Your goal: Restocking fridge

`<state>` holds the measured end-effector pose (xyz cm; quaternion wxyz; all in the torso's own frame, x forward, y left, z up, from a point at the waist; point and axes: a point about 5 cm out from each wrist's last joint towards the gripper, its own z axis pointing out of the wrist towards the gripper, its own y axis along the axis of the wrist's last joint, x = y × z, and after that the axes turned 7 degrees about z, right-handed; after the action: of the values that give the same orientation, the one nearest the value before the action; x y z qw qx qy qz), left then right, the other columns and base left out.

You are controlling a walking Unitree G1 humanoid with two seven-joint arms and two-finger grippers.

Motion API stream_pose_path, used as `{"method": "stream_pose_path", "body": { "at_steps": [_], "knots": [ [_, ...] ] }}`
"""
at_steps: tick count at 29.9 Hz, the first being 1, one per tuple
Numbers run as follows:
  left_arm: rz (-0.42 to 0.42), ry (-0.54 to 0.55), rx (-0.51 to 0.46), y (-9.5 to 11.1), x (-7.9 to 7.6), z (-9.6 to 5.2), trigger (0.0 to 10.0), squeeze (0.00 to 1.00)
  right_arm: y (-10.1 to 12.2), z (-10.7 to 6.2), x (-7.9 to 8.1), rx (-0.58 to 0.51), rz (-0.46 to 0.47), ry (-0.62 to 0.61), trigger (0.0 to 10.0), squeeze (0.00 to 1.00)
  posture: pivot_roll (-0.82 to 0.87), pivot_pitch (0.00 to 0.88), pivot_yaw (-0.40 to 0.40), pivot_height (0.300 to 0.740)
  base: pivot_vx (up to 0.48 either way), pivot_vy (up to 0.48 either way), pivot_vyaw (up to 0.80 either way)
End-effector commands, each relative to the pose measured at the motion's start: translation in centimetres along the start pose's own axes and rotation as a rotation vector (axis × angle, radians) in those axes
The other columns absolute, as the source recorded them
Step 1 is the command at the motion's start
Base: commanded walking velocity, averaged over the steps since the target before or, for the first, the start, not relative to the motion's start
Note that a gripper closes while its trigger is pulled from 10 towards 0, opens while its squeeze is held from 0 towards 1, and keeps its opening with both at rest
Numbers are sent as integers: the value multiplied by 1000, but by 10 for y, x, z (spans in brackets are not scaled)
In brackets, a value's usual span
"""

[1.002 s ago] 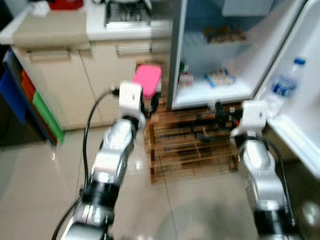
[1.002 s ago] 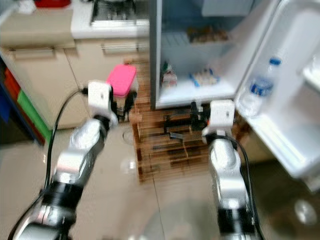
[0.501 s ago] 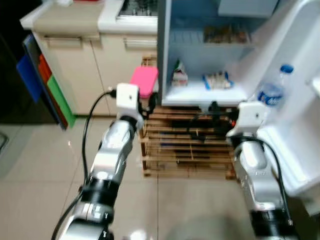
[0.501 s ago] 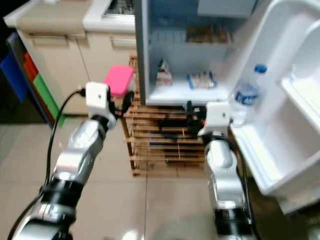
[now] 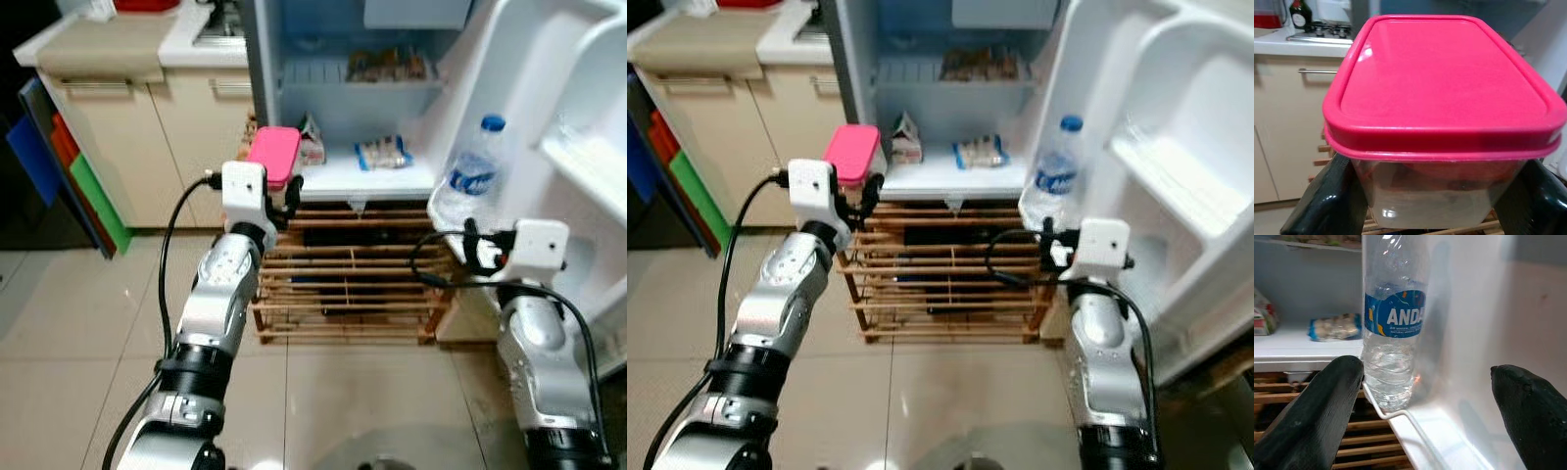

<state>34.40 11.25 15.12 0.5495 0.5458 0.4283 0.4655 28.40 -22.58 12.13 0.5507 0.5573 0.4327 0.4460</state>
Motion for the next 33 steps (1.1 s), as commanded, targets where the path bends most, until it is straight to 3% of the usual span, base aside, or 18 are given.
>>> {"method": "stream_pose_path", "body": {
  "at_steps": [1, 4, 5, 8, 12, 19, 33],
  "knots": [
    [4, 6, -1, 1, 1, 2, 10000, 0, 4, 3, -3, -5, 8, -17, 10000, 0, -187, 0, 29, 740, 0, 0, 0],
    [16, 13, 10, 0, 1, 2, 10000, 0, 10, 5, 4, -30, 17, 20, 10000, 0, -187, 0, 29, 740, 0, 0, 0],
    [34, 14, 21, -2, 0, 3, 10000, 0, 17, 3, 23, -60, 41, 106, 10000, 0, -186, 0, 24, 740, 0, 0, 0],
    [14, 0, 2, -1, -3, 3, 10000, 0, 19, -2, 47, -68, 79, 223, 10000, 0, -184, 0, 22, 740, 0, 0, 0],
    [14, -6, 9, -2, -4, 3, 10000, 0, 14, -6, 57, -48, 72, 266, 10000, 0, -181, 0, 20, 740, 420, 0, 111],
    [26, -22, 16, -3, -5, 5, 10000, 0, 11, -5, 57, -34, 61, 249, 10000, 0, -181, 0, 21, 740, 443, 0, 613],
    [45, -65, 4, -1, -9, 7, 10000, 0, 9, -5, 58, -21, 49, 264, 10000, 0, -181, 0, 25, 740, 424, -17, 0]
  ]
}}
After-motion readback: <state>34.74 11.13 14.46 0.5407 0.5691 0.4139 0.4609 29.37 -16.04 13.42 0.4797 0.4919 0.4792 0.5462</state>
